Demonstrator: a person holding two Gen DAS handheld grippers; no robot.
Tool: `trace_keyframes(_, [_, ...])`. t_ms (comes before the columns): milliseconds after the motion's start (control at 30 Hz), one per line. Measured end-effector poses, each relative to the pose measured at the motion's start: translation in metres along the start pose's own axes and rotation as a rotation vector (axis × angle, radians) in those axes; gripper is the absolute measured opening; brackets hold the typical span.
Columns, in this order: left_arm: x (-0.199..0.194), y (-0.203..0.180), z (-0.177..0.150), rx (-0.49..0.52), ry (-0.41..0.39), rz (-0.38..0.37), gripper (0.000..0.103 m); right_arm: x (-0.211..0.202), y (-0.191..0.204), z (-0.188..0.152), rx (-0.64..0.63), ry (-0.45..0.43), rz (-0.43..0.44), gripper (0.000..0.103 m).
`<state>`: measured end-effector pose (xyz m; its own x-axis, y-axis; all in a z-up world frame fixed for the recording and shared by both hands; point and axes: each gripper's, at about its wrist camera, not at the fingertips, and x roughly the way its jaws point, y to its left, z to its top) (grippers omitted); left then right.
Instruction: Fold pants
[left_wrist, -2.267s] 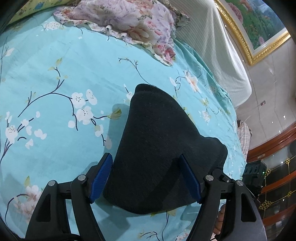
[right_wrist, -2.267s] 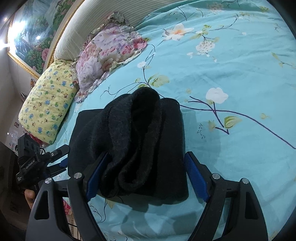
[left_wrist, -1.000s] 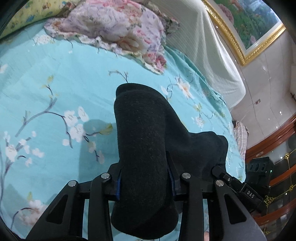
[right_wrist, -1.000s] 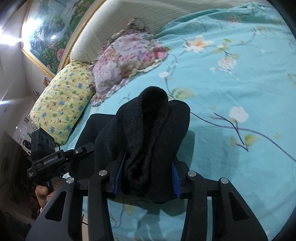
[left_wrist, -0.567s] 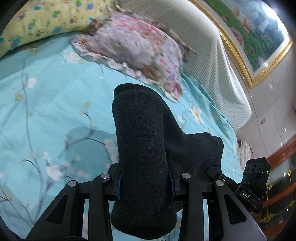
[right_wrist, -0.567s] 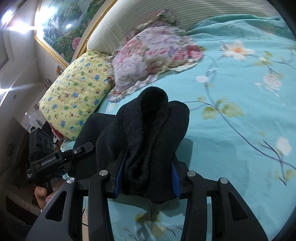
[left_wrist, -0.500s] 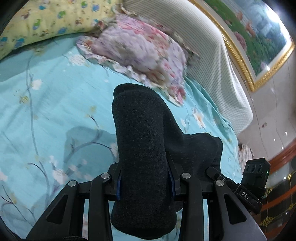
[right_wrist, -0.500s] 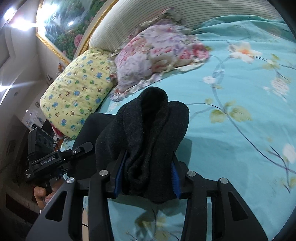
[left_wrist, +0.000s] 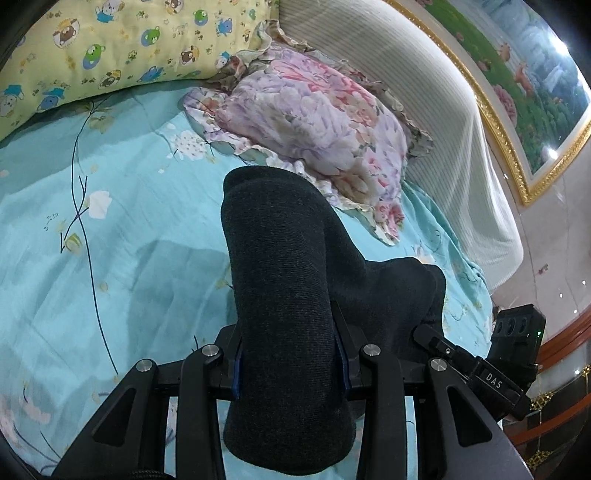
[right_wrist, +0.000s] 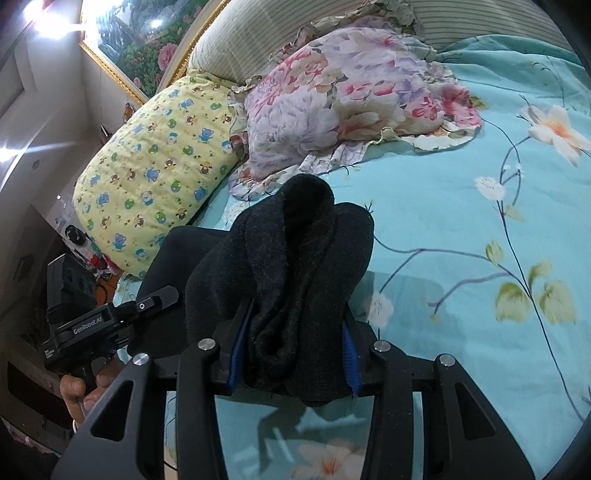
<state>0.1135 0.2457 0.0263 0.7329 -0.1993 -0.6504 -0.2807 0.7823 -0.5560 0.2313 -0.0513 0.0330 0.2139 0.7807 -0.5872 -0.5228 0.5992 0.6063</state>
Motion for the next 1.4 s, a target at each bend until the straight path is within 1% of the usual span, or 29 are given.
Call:
trace_keyframes(267, [0.016, 0.008, 0.002, 0.016, 0.01, 0.029, 0.037, 0.017, -0.009, 0.006, 0.01, 0.022, -0.012, 0.044])
trace_keyframes(400, [0.023, 0.012, -0.001, 0.023, 0.022, 0.047, 0.041, 0.022, -0.018, 0.005, 0.031, 0.035, -0.008, 0.045])
trace_keyframes(467, [0.026, 0.015, -0.002, 0.021, 0.028, 0.051, 0.044, 0.024, -0.021, 0.004, 0.04, 0.039, -0.006, 0.048])
trace_keyframes(533, [0.028, 0.017, -0.004, 0.016, 0.032, 0.054, 0.046, 0.025, -0.025, 0.002, 0.049, 0.04, -0.01, 0.053])
trace_keyframes(567, [0.028, 0.018, -0.005, 0.015, 0.032, 0.06, 0.05, 0.025, -0.026, 0.002, 0.052, 0.041, -0.009, 0.054])
trace_keyframes(633, [0.029, 0.02, -0.006, 0.018, 0.033, 0.066, 0.053, 0.026, -0.029, 0.0, 0.055, 0.041, -0.02, 0.06])
trace_keyframes(700, [0.03, 0.021, -0.008, 0.022, 0.03, 0.076, 0.059, 0.027, -0.03, 0.0, 0.048, 0.039, -0.037, 0.062])
trace_keyframes(767, [0.029, 0.023, -0.009, 0.024, 0.024, 0.092, 0.064, 0.028, -0.031, -0.001, 0.044, 0.039, -0.047, 0.067])
trace_keyframes(867, [0.026, 0.025, -0.009, 0.012, 0.022, 0.096, 0.068, 0.027, -0.032, -0.002, 0.043, 0.036, -0.058, 0.071])
trace_keyframes(933, [0.025, 0.026, -0.009, 0.007, 0.024, 0.097, 0.07, 0.027, -0.033, -0.002, 0.047, 0.037, -0.063, 0.076])
trace_keyframes(1000, [0.023, 0.026, -0.01, 0.004, 0.025, 0.101, 0.072, 0.027, -0.034, -0.002, 0.05, 0.037, -0.072, 0.078])
trace_keyframes(1133, [0.018, 0.026, -0.012, 0.003, 0.022, 0.108, 0.073, 0.025, -0.033, -0.003, 0.048, 0.033, -0.077, 0.078])
trace_keyframes(1233, [0.013, 0.022, -0.015, 0.011, 0.012, 0.123, 0.074, 0.019, -0.03, -0.004, 0.038, 0.017, -0.081, 0.078])
trace_keyframes(1300, [0.009, 0.018, -0.017, 0.023, 0.002, 0.139, 0.078, 0.015, -0.028, -0.005, 0.034, 0.01, -0.081, 0.079])
trace_keyframes(1400, [0.003, 0.014, -0.021, 0.035, -0.007, 0.165, 0.079, 0.009, -0.025, -0.006, 0.023, 0.004, -0.092, 0.08])
